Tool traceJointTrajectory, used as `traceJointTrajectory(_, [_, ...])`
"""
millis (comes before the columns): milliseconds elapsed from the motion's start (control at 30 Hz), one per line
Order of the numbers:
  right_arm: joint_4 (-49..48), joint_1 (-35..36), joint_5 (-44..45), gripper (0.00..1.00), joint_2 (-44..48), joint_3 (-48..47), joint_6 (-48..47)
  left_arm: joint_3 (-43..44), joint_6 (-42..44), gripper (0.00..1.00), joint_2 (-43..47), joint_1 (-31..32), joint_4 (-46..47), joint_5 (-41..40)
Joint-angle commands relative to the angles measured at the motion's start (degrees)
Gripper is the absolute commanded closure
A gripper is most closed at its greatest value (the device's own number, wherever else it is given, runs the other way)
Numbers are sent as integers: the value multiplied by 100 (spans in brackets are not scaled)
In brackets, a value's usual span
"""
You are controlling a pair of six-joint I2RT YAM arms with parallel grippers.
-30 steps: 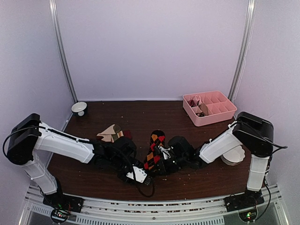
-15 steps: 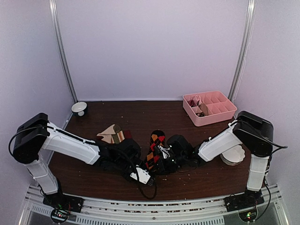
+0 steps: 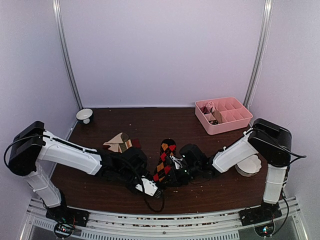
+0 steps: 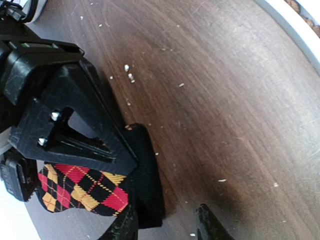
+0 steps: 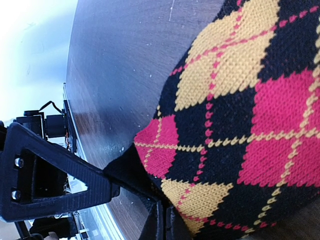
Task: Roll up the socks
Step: Roll the sock at the center of the board.
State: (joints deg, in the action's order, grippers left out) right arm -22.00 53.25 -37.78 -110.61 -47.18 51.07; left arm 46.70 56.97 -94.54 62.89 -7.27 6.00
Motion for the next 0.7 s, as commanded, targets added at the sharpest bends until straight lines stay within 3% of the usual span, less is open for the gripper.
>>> traceJointTrajectory(0, [403, -41, 51, 100, -183, 244, 36, 270, -174, 60, -219, -5, -257, 77])
traceJointTrajectory(333, [367, -42, 17, 100, -42, 326, 30, 872, -292, 65, -857, -71, -625, -137])
traceJointTrajectory(667, [33, -48, -10, 100, -38, 506, 166, 736, -356, 83, -995, -180, -1067, -105])
